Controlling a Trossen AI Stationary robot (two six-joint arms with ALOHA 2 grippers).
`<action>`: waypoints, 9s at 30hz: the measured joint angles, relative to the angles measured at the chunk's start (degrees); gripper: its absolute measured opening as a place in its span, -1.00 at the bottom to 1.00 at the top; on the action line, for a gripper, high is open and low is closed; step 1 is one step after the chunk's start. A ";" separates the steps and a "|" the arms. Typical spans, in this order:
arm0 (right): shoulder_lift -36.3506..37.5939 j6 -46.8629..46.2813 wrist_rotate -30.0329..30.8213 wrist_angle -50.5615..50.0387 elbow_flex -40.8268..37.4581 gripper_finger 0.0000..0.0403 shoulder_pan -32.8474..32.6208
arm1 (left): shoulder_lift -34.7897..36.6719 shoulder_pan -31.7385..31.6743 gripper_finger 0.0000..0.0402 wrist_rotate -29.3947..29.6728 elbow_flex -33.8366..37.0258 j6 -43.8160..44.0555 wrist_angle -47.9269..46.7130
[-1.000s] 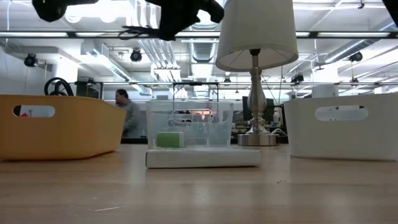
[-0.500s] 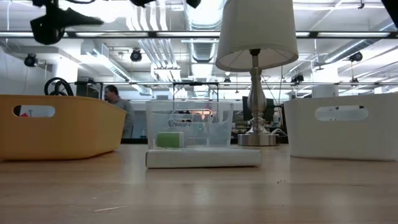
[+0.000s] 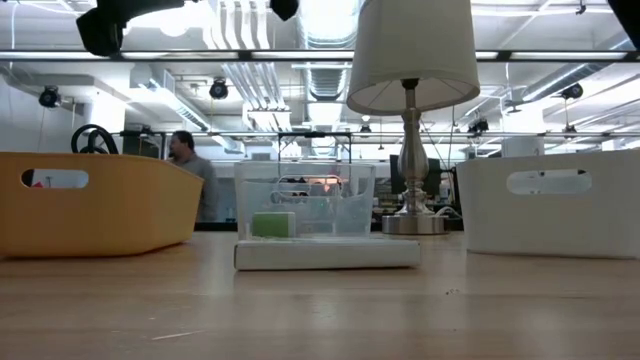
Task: Pick and place items into bin
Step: Put the violet charger cable into the yellow bin, then put the bottom card reader box into the white bin
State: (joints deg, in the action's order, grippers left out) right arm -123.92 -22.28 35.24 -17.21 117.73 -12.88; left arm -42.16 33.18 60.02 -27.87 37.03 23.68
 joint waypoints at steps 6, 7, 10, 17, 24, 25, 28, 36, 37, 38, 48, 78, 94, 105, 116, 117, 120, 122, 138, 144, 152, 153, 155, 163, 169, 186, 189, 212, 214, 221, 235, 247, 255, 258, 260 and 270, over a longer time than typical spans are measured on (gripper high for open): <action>0.04 -0.07 1.25 -1.35 -0.02 -0.94 0.01 | -1.12 -0.12 -0.18 0.29 -0.61 -1.68 0.37; 0.04 -0.09 1.31 -1.58 -0.04 -0.94 0.02 | -1.19 -0.12 -0.25 0.30 -0.62 -1.71 0.37; 0.04 -0.01 1.31 -2.52 -0.10 -0.94 0.02 | -0.92 -0.12 -0.48 0.30 -0.62 -2.03 -0.20; 0.04 -0.38 0.78 -4.35 -0.09 -0.79 0.05 | 0.33 -0.12 -0.95 0.10 -0.60 -4.37 -4.23; 0.09 -2.69 -6.09 -17.58 0.68 -0.36 -0.02 | 2.34 -0.10 -0.98 -1.60 -2.88 10.95 -29.73; 0.11 -4.43 -7.35 -22.16 1.25 -0.31 -0.18 | 2.67 -0.10 -0.98 -3.31 -3.28 16.84 -35.86; 0.11 -9.20 -8.13 -33.55 2.87 -0.17 -0.75 | 2.68 -0.32 -0.98 -10.74 -5.19 41.50 -56.14; 0.20 -15.79 -6.82 -38.12 4.61 -0.03 -1.09 | 1.39 -0.59 -0.86 -28.73 -5.54 62.77 -68.90; 0.20 -15.91 -6.34 -37.11 4.61 -0.03 -1.09 | 1.30 -0.68 -0.82 -28.71 -5.10 61.54 -66.62; 0.20 -15.92 -5.99 -35.96 4.61 -0.03 -1.09 | 0.92 -0.94 -0.79 -28.17 -4.58 60.94 -65.20; 0.36 -16.33 -5.49 -38.03 4.74 -0.04 -2.53 | -4.93 -4.21 -0.41 -31.54 -5.28 59.59 -65.87; 0.55 -40.10 -7.81 -72.78 0.68 -0.03 -18.03 | -13.71 0.49 -0.55 -52.60 -21.47 34.24 -91.56; 0.52 -41.97 -7.97 -72.35 -4.92 -0.34 -18.40 | -20.64 5.92 -1.00 -55.37 -12.23 50.18 -80.73; 0.52 -43.88 -5.53 -72.19 -4.92 -0.55 -18.21 | -15.82 4.44 -1.00 -41.65 -3.34 59.58 -79.51; 0.52 -46.28 -5.07 -72.23 -4.92 -0.66 -17.04 | -4.16 -1.06 -1.00 -20.37 -3.61 57.07 -80.67; 0.52 -46.36 -5.09 -72.25 -4.92 -0.66 -16.89 | -3.67 -2.07 -1.00 -20.21 -3.61 56.56 -80.69; 0.55 -46.48 -5.37 -72.26 -4.66 -0.66 -16.83 | -2.50 -4.51 -1.00 -28.59 -4.19 50.62 -81.19; 0.83 -46.70 -5.51 -72.30 -4.61 -0.67 -16.84 | -2.04 -4.57 -1.00 -35.84 -4.21 48.00 -79.59; 1.44 -48.21 -5.24 -72.34 -4.59 -0.66 -16.83 | -15.11 -4.82 -1.00 -47.52 -4.17 41.73 -77.11; 1.44 -48.45 -5.24 -72.33 -4.59 -0.66 -16.83 | -14.62 -4.80 -1.00 -39.29 -8.00 40.56 -76.86; 1.44 -48.66 -5.03 -72.31 -4.61 -0.69 -16.81 | -14.11 -8.07 -1.00 -31.21 -9.09 38.95 -78.62; 1.45 -48.62 -5.04 -72.32 -4.61 -0.69 -16.81 | -14.13 -8.10 -1.00 -31.57 -9.06 37.93 -78.12; 1.46 -48.53 -5.03 -72.30 -4.61 -0.69 -16.79 | -14.10 -8.13 -1.00 -31.33 -9.05 36.89 -76.92; 1.46 -48.83 -4.38 -72.09 -4.66 -0.69 -16.15 | -21.41 -15.67 -1.00 -31.44 -7.84 24.51 -62.81; 1.51 -48.81 -4.24 -71.99 -4.66 -0.69 -16.15 | -30.80 -21.34 -1.00 -39.36 -9.14 17.75 -61.18; 1.62 -49.54 -3.84 -72.24 -4.72 -0.69 -16.33 | -25.85 -19.75 -1.00 -61.22 -16.52 6.05 -56.09; 1.62 -49.51 -3.78 -72.39 -4.72 -0.69 -16.35 | -23.13 -19.32 -1.00 -61.91 -16.49 6.04 -56.35; 4.70 -70.76 -32.23 -71.06 -7.27 -0.31 -36.41 | -22.35 -16.05 -0.30 -62.87 -17.13 1.80 -27.92; 4.70 -81.81 -31.88 -70.92 -8.29 -0.34 -38.70 | -26.55 -15.85 -0.35 -63.04 -19.20 -0.22 -26.24; 4.70 -108.20 -30.58 -70.90 -12.25 -0.85 -45.43 | -42.79 -15.93 -0.90 -65.58 -31.97 -6.09 -24.16; 4.59 -108.02 -33.76 -52.04 -30.81 -0.96 -49.23 | -73.25 -14.87 -1.00 -74.11 -56.68 -1.16 -20.83; 5.20 -109.19 -33.16 -41.02 -37.44 -0.96 -50.33 | -86.90 -13.00 -1.00 -73.03 -70.58 0.14 -21.01; 4.82 -106.17 -26.00 -40.81 -36.62 -0.96 -47.15 | -89.16 -13.46 -1.00 -73.08 -70.45 2.93 -29.12; 4.59 -102.80 -22.58 -39.33 -36.11 -0.96 -44.88 | -89.13 -13.46 -1.00 -73.18 -69.14 3.05 -31.02; 4.52 -99.56 -21.46 -37.65 -35.86 -0.96 -43.21 | -89.13 -13.48 -1.00 -73.18 -68.99 3.14 -30.92; 4.63 -89.00 -18.55 -34.09 -35.78 -0.96 -36.63 | -88.30 -13.48 -1.00 -76.49 -69.03 4.43 -31.09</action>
State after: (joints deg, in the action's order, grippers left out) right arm -119.29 -111.29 16.69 -51.30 81.95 -49.52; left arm -130.45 19.70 -16.47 -96.90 41.46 -7.41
